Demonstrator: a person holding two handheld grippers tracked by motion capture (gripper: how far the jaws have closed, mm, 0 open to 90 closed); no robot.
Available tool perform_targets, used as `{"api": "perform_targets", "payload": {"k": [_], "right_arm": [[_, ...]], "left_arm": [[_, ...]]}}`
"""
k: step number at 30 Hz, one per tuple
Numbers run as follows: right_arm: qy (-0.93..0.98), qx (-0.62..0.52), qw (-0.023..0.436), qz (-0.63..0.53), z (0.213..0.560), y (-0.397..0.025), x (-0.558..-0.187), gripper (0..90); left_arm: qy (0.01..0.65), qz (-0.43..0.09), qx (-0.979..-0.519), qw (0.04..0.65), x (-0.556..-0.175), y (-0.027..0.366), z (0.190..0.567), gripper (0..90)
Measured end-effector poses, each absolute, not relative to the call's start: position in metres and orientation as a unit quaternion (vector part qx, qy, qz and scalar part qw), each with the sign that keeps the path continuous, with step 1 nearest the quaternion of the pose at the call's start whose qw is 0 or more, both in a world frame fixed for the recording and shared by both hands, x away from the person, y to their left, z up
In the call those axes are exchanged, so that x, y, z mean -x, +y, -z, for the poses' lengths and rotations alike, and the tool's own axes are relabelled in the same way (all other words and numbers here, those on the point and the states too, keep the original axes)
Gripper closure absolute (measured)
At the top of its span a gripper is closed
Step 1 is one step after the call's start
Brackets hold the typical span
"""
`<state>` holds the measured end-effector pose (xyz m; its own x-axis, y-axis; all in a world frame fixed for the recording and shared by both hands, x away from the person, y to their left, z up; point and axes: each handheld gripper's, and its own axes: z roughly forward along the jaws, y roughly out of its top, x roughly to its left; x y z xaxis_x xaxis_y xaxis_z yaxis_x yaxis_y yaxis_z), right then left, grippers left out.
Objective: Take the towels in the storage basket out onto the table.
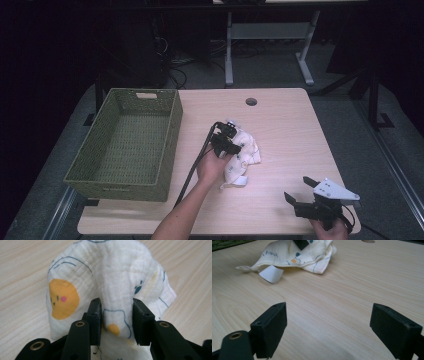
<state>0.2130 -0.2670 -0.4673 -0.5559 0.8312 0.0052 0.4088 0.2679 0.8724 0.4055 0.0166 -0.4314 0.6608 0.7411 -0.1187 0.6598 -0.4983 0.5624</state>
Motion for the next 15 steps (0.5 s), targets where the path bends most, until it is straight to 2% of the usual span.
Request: {"api": "perform_targets", "payload": {"k": [6,15], "right_arm": [[0.759,-0.408,0.236,-0.449,0.467,-0.268,-0.213,13.7],[0.759,-0.410,0.237,-0.447,0.467,-0.268,-0.213,13.7]], "left_arm": [[0.405,-0.075,-0.860,0.300,-0.404,0.016,0.431,59.6],[0.409,-0.072,-0.847,0.331,-0.399,0.024,0.421,47.9]]}}
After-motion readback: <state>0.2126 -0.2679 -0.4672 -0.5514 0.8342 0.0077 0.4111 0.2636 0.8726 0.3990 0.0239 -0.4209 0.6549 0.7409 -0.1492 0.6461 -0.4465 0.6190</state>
